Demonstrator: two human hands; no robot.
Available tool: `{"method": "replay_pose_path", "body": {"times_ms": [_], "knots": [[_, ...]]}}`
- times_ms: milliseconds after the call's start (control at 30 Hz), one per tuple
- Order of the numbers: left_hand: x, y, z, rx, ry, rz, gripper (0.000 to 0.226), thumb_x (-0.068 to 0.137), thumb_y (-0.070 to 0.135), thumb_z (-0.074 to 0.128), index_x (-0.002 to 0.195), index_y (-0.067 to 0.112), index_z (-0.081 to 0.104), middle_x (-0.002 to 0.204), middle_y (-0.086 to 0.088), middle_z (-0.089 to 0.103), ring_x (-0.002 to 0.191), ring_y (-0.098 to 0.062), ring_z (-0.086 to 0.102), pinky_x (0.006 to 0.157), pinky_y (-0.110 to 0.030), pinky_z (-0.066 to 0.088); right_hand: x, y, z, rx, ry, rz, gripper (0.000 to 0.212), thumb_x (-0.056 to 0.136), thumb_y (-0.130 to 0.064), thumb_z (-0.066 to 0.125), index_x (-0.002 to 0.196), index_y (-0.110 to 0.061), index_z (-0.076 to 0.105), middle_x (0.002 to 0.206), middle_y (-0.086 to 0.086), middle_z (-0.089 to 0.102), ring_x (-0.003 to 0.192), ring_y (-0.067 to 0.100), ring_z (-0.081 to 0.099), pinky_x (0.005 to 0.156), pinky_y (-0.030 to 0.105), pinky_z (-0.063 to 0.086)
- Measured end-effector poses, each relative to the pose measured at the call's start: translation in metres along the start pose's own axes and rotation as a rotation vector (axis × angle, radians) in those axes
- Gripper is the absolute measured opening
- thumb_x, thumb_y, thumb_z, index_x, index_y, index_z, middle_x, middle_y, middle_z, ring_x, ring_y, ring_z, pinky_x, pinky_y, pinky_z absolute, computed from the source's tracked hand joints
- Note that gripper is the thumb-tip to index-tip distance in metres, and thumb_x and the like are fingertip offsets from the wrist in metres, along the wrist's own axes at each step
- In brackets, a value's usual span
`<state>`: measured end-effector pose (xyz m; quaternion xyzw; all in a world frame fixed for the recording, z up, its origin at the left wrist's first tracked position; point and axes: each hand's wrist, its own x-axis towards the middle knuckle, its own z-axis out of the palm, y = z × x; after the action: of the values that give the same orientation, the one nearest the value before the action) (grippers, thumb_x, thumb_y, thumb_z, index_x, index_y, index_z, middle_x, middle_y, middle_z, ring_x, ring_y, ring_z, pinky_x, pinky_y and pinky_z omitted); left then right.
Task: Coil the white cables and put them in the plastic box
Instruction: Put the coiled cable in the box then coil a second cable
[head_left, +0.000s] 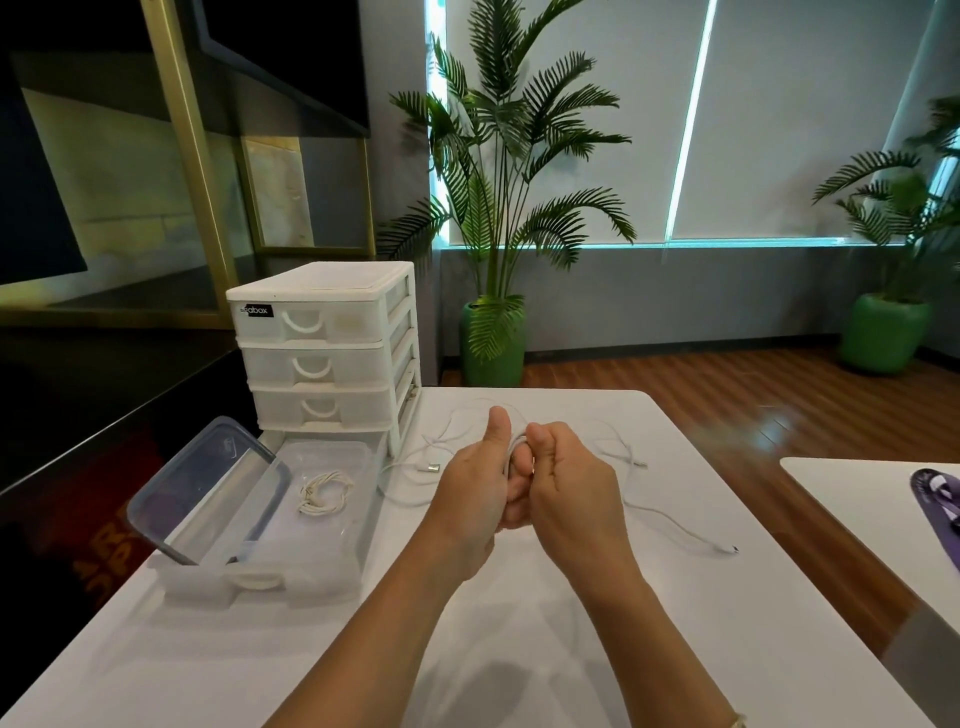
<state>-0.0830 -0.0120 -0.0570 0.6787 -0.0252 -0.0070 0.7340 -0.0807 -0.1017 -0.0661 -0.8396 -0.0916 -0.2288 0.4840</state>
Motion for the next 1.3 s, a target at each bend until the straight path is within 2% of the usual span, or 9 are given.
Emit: {"method": "replay_pose_path", "body": {"times_ms": [100, 233, 367, 467, 600, 933, 1067, 1167, 1300], "knots": [[-0.003, 0.001, -0.008, -0.202, -0.25, -0.013, 0.052, 0.095, 0.043, 0.025, 0.065, 0.011, 0.051, 0.046, 0.001, 0.046, 0.042, -0.008, 0.041, 0.047, -0.018, 0.04, 0.003, 0.001, -0.007, 0.085, -0.028, 0.017, 0.031, 0.099, -0.034, 0.027, 0.074, -0.028, 0.044, 0.067, -0.01, 0.053, 0.066, 0.009, 0.056, 0.07, 0.026, 0.052], [-0.002, 0.0, -0.011, -0.387, -0.36, -0.047, 0.047, 0.097, 0.037, 0.026, 0.064, 0.013, 0.05, 0.046, 0.001, 0.042, 0.044, -0.009, 0.038, 0.047, -0.019, 0.039, 0.004, 0.002, -0.008, 0.171, -0.06, 0.027, 0.033, 0.099, -0.032, 0.03, 0.071, -0.027, 0.047, 0.067, -0.008, 0.056, 0.066, 0.009, 0.057, 0.069, 0.028, 0.053], [0.0, 0.0, -0.01, -0.534, -0.327, -0.061, 0.054, 0.097, 0.037, 0.028, 0.053, 0.017, 0.051, 0.041, 0.004, 0.035, 0.038, -0.007, 0.032, 0.039, -0.017, 0.036, 0.003, 0.001, -0.008, 0.141, -0.026, -0.055, 0.028, 0.098, -0.03, 0.036, 0.076, -0.022, 0.051, 0.066, -0.011, 0.054, 0.064, -0.003, 0.055, 0.056, 0.008, 0.043], [0.002, 0.0, -0.012, -0.59, -0.322, -0.066, 0.054, 0.096, 0.038, 0.03, 0.05, 0.017, 0.05, 0.039, 0.006, 0.032, 0.034, -0.005, 0.029, 0.036, -0.016, 0.028, 0.001, 0.0, -0.01, 0.116, -0.065, -0.078, 0.026, 0.097, -0.032, 0.034, 0.076, -0.027, 0.049, 0.064, -0.014, 0.051, 0.063, -0.009, 0.053, 0.055, 0.004, 0.04], [0.005, 0.004, -0.02, -0.662, -0.284, -0.074, 0.058, 0.097, 0.039, 0.028, 0.048, 0.016, 0.049, 0.036, 0.006, 0.032, 0.03, -0.004, 0.028, 0.031, -0.015, 0.027, -0.002, -0.002, -0.009, -0.016, -0.128, -0.064, 0.037, 0.097, -0.04, 0.026, 0.065, -0.025, 0.038, 0.061, -0.008, 0.047, 0.057, 0.008, 0.044, 0.053, 0.016, 0.035], [0.0, 0.007, -0.019, -0.819, -0.335, -0.097, 0.058, 0.096, 0.037, 0.027, 0.061, 0.009, 0.064, 0.035, 0.005, 0.033, 0.028, -0.006, 0.031, 0.031, -0.015, 0.027, 0.0, -0.005, -0.005, -0.114, -0.152, -0.019, 0.038, 0.099, -0.037, 0.024, 0.063, -0.026, 0.033, 0.061, -0.009, 0.044, 0.056, 0.006, 0.042, 0.049, 0.013, 0.033], [0.002, 0.006, -0.019, -0.902, -0.296, -0.12, 0.058, 0.098, 0.034, 0.027, 0.068, 0.006, 0.069, 0.034, 0.005, 0.033, 0.027, -0.008, 0.03, 0.032, -0.015, 0.023, -0.001, -0.003, -0.004, -0.004, -0.16, -0.02, 0.036, 0.098, -0.038, 0.027, 0.066, -0.028, 0.039, 0.061, -0.011, 0.047, 0.057, 0.007, 0.046, 0.052, 0.012, 0.037], [0.006, 0.007, -0.026, -1.0, -0.219, -0.114, 0.056, 0.099, 0.033, 0.029, 0.072, 0.005, 0.07, 0.032, 0.004, 0.031, 0.025, -0.008, 0.029, 0.03, -0.015, 0.022, -0.004, -0.001, -0.004, -0.024, -0.164, -0.057, 0.033, 0.098, -0.038, 0.027, 0.077, -0.023, 0.049, 0.06, -0.009, 0.048, 0.057, 0.008, 0.045, 0.056, 0.018, 0.038], [0.009, 0.009, -0.033, -1.06, -0.11, -0.072, 0.052, 0.101, 0.035, 0.027, 0.09, 0.003, 0.067, 0.034, 0.005, 0.03, 0.025, -0.009, 0.028, 0.03, -0.014, 0.022, -0.005, -0.002, -0.002, -0.217, -0.128, -0.117, 0.034, 0.099, -0.036, 0.03, 0.099, -0.017, 0.058, 0.078, 0.0, 0.064, 0.072, 0.018, 0.059, 0.07, 0.035, 0.052]]}}
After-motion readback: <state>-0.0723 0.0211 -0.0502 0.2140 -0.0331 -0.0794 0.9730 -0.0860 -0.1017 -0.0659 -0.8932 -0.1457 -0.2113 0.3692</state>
